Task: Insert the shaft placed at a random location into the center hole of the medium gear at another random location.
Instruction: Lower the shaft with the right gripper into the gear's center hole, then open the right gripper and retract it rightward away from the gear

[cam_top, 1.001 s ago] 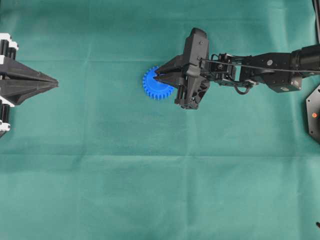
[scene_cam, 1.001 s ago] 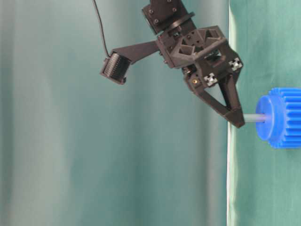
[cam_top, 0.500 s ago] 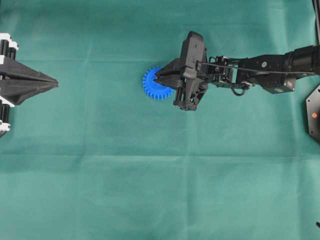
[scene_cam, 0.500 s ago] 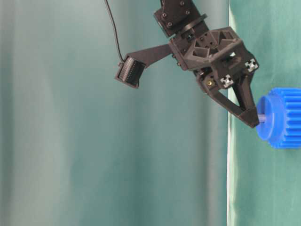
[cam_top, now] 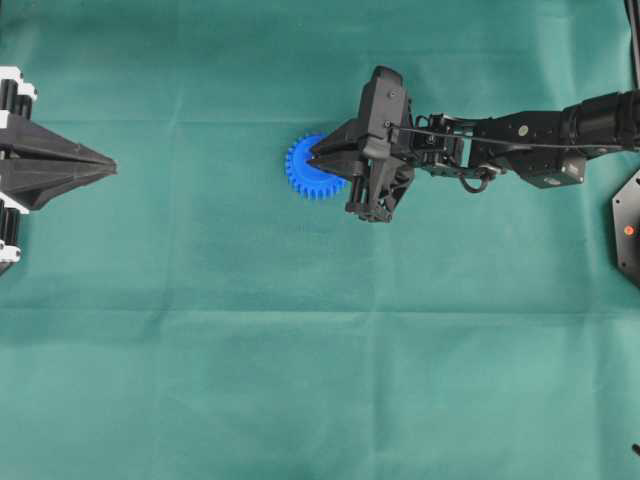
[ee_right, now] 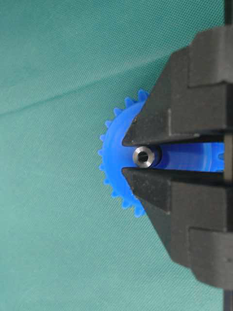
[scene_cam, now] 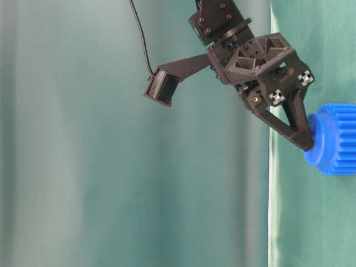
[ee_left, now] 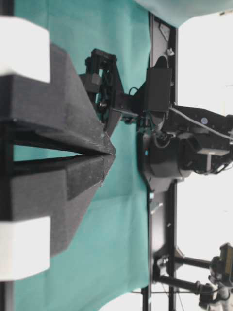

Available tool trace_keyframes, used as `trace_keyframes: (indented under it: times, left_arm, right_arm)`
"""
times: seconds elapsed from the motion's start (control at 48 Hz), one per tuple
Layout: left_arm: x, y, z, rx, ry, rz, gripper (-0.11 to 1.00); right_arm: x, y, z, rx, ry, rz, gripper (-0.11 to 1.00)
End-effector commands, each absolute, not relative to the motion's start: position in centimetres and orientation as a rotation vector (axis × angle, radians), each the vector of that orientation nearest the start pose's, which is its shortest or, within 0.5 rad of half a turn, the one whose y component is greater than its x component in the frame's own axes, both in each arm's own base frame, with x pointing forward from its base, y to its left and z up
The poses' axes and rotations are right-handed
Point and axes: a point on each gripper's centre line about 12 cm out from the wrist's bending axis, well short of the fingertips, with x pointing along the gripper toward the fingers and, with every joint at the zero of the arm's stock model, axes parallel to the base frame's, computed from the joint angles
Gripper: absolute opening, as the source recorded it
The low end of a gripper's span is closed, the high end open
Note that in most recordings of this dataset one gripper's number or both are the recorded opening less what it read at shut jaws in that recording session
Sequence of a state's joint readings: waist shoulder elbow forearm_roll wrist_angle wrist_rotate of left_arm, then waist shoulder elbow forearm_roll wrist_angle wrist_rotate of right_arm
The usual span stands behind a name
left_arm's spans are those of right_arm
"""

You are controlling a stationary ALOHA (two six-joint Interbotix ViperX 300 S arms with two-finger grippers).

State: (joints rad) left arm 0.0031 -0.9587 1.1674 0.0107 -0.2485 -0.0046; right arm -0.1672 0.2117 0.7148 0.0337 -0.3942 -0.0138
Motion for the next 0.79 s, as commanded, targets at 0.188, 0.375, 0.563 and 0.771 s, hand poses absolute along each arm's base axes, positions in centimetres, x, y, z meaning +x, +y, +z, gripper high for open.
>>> trace_keyframes:
  times: [0.188, 0.375, 0.563, 0.771]
  left_arm:
    - [20.3, 0.0, 29.9, 0.006, -0.058, 0.0, 0.0]
    - [20.3, 0.1, 29.9, 0.004, -0.06, 0.002, 0.0]
    - [20.3, 0.0, 29.9, 0.004, -0.06, 0.0, 0.0]
    - [20.3, 0.0, 29.9, 0.004, -0.06, 0.0, 0.0]
  right_arm:
    - [40.4, -6.9, 12.1, 0.055, 0.484, -0.179, 0.14]
    - [40.5, -6.9, 12.2, 0.055, 0.481, -0.181, 0.22]
    - [40.5, -6.9, 12.8, 0.054, 0.467, -0.179, 0.77]
    - [40.1, -6.8, 14.7, 0.043, 0.439, -0.176, 0.84]
